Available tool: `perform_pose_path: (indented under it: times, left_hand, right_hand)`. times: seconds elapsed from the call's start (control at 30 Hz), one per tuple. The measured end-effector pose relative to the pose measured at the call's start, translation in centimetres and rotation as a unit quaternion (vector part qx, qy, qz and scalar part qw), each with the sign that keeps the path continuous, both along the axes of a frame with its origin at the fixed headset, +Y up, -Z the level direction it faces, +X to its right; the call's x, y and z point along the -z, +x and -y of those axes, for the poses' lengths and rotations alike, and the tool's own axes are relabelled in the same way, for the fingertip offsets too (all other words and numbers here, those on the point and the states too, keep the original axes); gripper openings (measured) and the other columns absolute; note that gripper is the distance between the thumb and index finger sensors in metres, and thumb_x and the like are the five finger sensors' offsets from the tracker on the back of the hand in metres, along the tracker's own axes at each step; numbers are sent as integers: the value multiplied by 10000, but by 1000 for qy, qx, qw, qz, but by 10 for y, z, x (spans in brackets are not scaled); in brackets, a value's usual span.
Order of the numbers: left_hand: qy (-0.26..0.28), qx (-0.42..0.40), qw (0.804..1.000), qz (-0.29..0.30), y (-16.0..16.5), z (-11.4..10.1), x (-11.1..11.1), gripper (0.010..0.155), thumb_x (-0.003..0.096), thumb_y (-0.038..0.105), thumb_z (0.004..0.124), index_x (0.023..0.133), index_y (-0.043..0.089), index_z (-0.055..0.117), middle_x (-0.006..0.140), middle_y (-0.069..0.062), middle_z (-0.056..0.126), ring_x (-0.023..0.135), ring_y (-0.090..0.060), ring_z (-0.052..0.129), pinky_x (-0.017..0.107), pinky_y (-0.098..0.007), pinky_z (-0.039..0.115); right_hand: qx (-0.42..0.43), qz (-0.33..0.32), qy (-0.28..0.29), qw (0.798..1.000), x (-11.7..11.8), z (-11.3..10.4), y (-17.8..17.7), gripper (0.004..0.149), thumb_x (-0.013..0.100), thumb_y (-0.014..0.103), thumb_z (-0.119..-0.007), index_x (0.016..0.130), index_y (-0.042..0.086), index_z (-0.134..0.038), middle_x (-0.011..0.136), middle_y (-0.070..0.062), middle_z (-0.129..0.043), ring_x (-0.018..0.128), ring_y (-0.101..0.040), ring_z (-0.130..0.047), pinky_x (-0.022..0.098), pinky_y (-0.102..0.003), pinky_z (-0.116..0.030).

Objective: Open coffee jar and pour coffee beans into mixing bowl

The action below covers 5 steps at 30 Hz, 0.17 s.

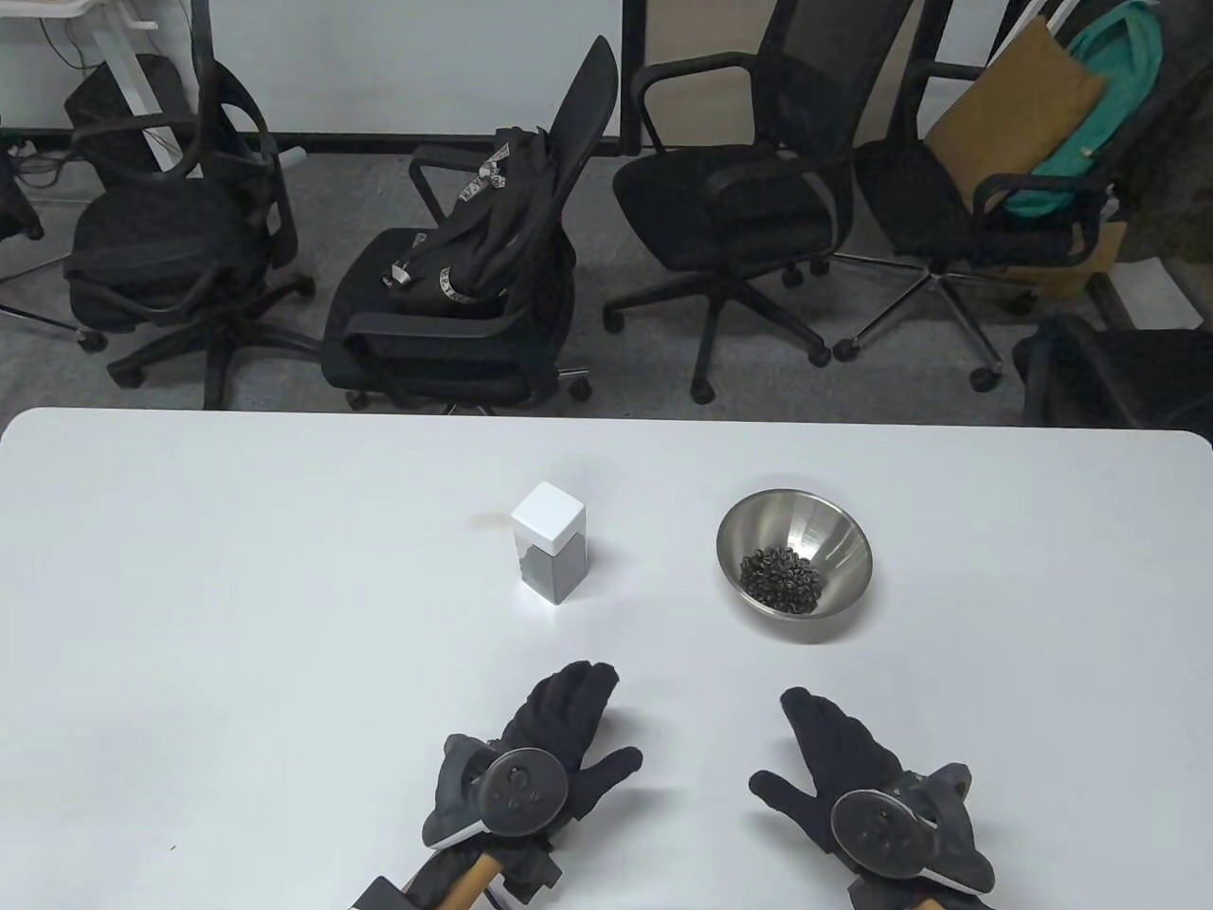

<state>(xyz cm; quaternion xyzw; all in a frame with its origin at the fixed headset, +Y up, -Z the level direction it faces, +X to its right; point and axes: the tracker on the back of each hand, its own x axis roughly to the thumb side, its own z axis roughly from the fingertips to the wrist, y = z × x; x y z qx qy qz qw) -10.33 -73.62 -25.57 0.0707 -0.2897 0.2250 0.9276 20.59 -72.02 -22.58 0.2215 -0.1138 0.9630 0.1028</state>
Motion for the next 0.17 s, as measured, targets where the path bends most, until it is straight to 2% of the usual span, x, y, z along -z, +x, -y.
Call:
perform_pose_path:
  times: [0.17]
  left_hand:
    - [-6,8,1000,0,0,3,-1,806,565,539,798,1176,85,533,1123,-224,661,970,-463,799,702,-598,719]
  right_hand:
    - [-7,-1,-11,1000,1,4,-1,834,584,572,-696,1119,-28,-476,999,-328,-673,791,-460,-832,581,-546,-791]
